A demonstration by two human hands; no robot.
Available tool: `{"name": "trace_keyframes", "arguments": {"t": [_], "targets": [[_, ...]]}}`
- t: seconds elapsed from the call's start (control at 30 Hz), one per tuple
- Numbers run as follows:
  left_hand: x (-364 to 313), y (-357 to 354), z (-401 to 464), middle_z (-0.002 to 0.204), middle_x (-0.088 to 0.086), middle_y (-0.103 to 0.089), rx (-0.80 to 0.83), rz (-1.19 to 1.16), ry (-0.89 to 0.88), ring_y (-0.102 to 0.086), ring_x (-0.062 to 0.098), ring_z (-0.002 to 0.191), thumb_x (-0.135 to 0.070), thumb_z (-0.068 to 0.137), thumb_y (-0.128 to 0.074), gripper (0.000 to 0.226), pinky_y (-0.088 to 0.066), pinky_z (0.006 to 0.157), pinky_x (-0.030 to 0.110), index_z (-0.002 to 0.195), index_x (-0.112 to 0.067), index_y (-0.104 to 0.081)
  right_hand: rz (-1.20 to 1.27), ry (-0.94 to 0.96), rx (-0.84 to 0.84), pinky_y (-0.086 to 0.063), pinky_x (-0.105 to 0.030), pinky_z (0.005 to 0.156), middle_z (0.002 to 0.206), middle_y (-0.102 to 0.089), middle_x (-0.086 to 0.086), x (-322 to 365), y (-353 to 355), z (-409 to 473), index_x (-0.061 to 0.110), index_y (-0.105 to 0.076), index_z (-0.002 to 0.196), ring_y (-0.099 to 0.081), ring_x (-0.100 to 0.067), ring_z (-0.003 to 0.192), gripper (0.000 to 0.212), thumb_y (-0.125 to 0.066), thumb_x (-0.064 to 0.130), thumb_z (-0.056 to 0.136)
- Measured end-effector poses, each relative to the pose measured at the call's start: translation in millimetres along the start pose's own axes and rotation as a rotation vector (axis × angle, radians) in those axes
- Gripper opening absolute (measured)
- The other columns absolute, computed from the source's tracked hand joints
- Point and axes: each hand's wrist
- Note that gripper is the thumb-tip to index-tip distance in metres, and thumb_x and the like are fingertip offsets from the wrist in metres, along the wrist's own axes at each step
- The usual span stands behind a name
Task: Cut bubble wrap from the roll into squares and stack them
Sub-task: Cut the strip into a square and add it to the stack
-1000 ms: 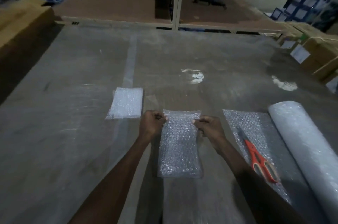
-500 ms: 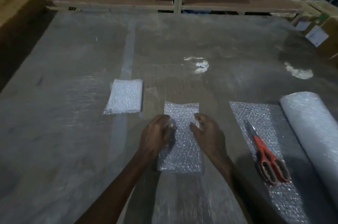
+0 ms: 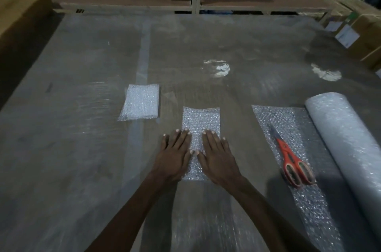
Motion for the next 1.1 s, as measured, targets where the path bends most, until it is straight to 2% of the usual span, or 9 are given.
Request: {"name": "trace_keyframes", "arguments": {"t": [0.23, 0.37, 0.47, 0.63, 0.77, 0.87, 0.93, 1.0, 1.1], "targets": [[-1.9, 1.4, -7.9, 0.165, 0.001, -0.021, -0.001, 0.018, 0.014, -0.013, 0.024, 0.153, -0.049, 0.104, -0.016, 0.063, 0.001, 0.117, 0.055, 0.158, -0.016, -0.025, 0.017, 0.046, 0.052, -0.004, -0.053, 0.125, 0.171, -0.003, -0.005, -25.1, 2.7, -9.2, 0.013, -0.008, 0.163, -0.003, -0.022, 0.157, 0.078, -0.022, 0.062, 0.104], [-2.5, 2.6, -8.8, 0.165, 0.001, -0.021, -0.003, 0.011, 0.008, -0.012, 0.024, 0.153, -0.049, 0.104, -0.016, 0.064, 0.004, 0.116, 0.055, 0.158, -0.016, -0.025, 0.253, 0.158, -0.152, -0.038, -0.051, 0.114, 0.147, -0.05, -0.008, -26.3, 13.0, -31.2, 0.011, -0.052, 0.141, -0.042, -0.025, 0.14, 0.057, -0.053, 0.051, 0.1], [-2.9, 3.8, -9.4, 0.166, 0.001, -0.018, -0.004, -0.008, 0.006, -0.008, 0.023, 0.154, -0.05, 0.102, -0.013, 0.066, 0.006, 0.116, 0.053, 0.158, -0.016, -0.023, 0.34, 0.332, -0.194, -0.048, -0.034, 0.097, 0.121, -0.06, 0.0, -30.1, 14.8, -51.1, 0.015, -0.064, 0.118, -0.056, -0.018, 0.115, 0.041, -0.071, 0.045, 0.092], [-4.8, 14.1, -13.5, 0.16, 0.002, -0.033, -0.067, -0.063, -0.011, -0.015, 0.023, 0.153, -0.054, 0.102, -0.012, 0.069, -0.003, 0.12, 0.053, 0.152, -0.015, -0.038, 0.26, 0.414, -0.167, -0.049, -0.032, 0.095, 0.114, -0.061, 0.001, -32.4, 13.3, -58.0, 0.016, -0.066, 0.108, -0.058, -0.019, 0.109, 0.018, -0.059, 0.03, 0.099], [-8.9, 26.4, -35.4, 0.142, -0.003, -0.058, -0.105, -0.395, -0.059, -0.031, 0.01, 0.145, -0.068, 0.097, -0.025, 0.07, -0.012, 0.123, 0.042, 0.132, -0.021, -0.064, 0.275, 0.34, -0.167, -0.051, -0.033, 0.086, 0.106, -0.068, -0.002, -31.8, 19.7, -61.9, 0.015, -0.066, 0.106, -0.063, -0.021, 0.098, 0.024, -0.047, 0.03, 0.102], [-19.0, 36.7, -60.4, 0.114, -0.006, -0.072, -0.123, -0.559, -0.14, -0.057, 0.007, 0.116, -0.067, 0.087, -0.056, 0.051, -0.035, 0.107, 0.027, 0.109, -0.023, -0.074, 0.356, 0.256, -0.07, -0.054, -0.04, 0.074, 0.098, -0.069, 0.003, -35.7, 33.4, -72.0, 0.024, -0.063, 0.104, -0.065, -0.021, 0.088, 0.024, -0.044, 0.038, 0.101], [-23.7, 37.1, -72.7, 0.094, -0.007, -0.073, -0.108, -0.625, -0.097, -0.066, 0.008, 0.09, -0.064, 0.078, -0.072, 0.048, -0.052, 0.086, 0.028, 0.099, -0.022, -0.075, 0.443, 0.205, -0.017, -0.054, -0.042, 0.072, 0.091, -0.069, 0.009, -39.5, 40.6, -79.9, 0.03, -0.061, 0.1, -0.066, -0.014, 0.082, 0.02, -0.046, 0.043, 0.1], [-26.0, 31.6, -77.6, 0.077, -0.004, -0.07, -0.101, -0.676, -0.025, -0.065, 0.008, 0.071, -0.052, 0.079, -0.077, 0.036, -0.054, 0.066, 0.035, 0.083, -0.016, -0.074, 0.622, 0.113, 0.008, -0.056, -0.04, 0.074, 0.088, -0.071, 0.012, -41.8, 44.7, -84.9, 0.032, -0.063, 0.098, -0.068, -0.007, 0.081, 0.019, -0.054, 0.048, 0.096], [-32.7, 32.0, -76.8, 0.075, 0.001, -0.073, -0.101, -0.944, 0.147, -0.061, 0.004, 0.069, -0.03, 0.084, -0.077, 0.021, -0.051, 0.066, 0.033, 0.077, -0.011, -0.074, 0.964, -0.058, 0.051, -0.055, -0.034, 0.075, 0.087, -0.075, 0.006, -43.3, 49.5, -83.0, 0.027, -0.072, 0.095, -0.07, -0.007, 0.08, 0.017, -0.073, 0.043, 0.089]]}}
Point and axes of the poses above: each hand's wrist, its own z-axis towards the middle knuckle, its own y-axis out of the back of the hand, x = y × z
